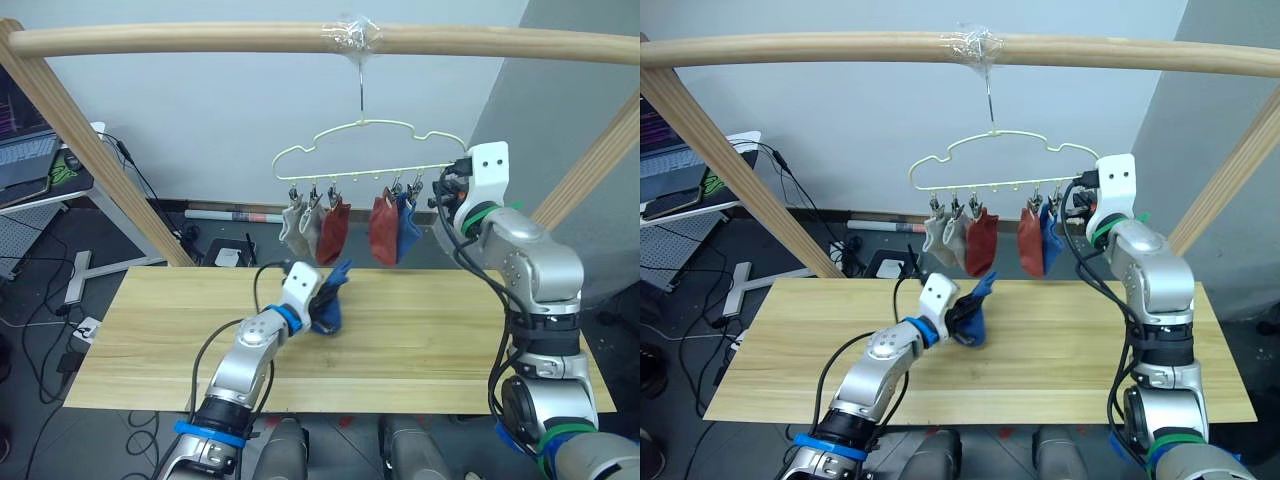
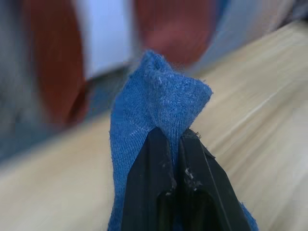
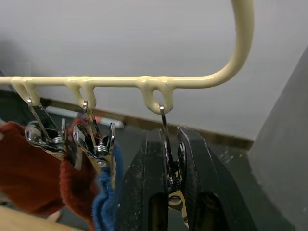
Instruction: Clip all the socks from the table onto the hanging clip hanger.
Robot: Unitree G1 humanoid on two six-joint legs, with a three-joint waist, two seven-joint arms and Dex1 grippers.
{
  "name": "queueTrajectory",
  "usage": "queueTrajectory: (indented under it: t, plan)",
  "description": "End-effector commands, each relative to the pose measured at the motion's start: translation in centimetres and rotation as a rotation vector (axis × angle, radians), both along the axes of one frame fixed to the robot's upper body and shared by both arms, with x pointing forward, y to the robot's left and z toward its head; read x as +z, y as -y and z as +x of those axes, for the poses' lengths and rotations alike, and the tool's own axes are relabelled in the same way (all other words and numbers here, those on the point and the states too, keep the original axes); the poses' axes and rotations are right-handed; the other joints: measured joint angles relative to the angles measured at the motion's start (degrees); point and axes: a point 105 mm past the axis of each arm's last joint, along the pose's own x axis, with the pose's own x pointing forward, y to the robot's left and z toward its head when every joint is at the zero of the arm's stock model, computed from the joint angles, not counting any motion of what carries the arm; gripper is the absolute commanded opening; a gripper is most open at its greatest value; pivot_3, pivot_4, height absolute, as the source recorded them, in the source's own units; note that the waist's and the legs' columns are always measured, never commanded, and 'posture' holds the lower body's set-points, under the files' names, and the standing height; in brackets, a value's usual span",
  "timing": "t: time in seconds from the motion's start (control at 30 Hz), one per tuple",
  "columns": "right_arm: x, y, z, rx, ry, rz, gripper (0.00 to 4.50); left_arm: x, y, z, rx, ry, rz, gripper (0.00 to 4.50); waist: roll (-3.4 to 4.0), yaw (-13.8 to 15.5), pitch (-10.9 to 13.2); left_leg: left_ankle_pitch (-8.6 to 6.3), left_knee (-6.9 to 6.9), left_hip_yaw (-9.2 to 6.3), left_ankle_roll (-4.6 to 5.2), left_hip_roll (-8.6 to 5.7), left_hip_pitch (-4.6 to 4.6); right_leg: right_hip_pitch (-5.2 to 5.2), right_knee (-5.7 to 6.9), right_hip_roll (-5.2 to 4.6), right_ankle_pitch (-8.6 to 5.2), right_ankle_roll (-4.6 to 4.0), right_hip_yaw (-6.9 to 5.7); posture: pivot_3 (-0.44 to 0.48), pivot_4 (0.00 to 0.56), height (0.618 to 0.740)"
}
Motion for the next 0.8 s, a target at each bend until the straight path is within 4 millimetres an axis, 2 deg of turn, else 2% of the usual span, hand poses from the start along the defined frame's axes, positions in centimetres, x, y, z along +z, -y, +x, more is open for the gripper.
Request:
queueTrajectory:
  t: [0.03,0.17,0.43,0.6,0.8]
  plan:
    - [0.9,0.8,-0.2,-0.018,-0.114,0.17,0.06,4.9,3.7,-0.6,-0.127,0.222,-0.018,0.01,0.0,0.04,0.0,0.0,0.01,0.0,0.0,0.0,0.0,0.0,0.02,0.0,0.01,0.0,0.0,0.004,0.186,0.74]
    - [1.3,0.3,-0.6,-0.001,-0.183,0.253,0.06,6.2,5.7,-0.4,-0.17,0.323,0.016,0.01,0.02,-0.1,-0.02,-0.01,0.0,0.01,0.02,0.0,-0.01,0.01,-0.03,0.0,0.01,-0.02,0.01,-0.012,0.176,0.74]
    - [1.4,-0.4,-1.2,-0.01,-0.258,0.353,0.06,6.4,7.1,1.0,-0.151,0.368,0.045,0.01,0.02,-0.13,-0.02,-0.01,0.0,0.01,0.02,-0.01,-0.03,-0.01,-0.02,0.01,0.0,0.01,0.0,-0.042,0.18,0.74]
    - [1.6,-0.5,-1.5,-0.019,-0.269,0.37,0.06,6.2,7.7,1.1,-0.171,0.379,0.046,0.01,0.02,-0.25,-0.01,-0.01,-0.01,0.01,0.03,-0.02,-0.04,-0.02,-0.02,0.0,0.0,0.0,0.0,-0.052,0.182,0.74]
    - [1.5,-0.8,-1.8,-0.021,-0.281,0.383,0.06,7.1,8.1,1.5,-0.167,0.412,0.029,0.01,0.02,-0.34,-0.01,-0.01,-0.01,0.01,0.03,-0.02,-0.04,-0.03,-0.01,0.0,-0.01,0.01,0.0,-0.052,0.182,0.74]
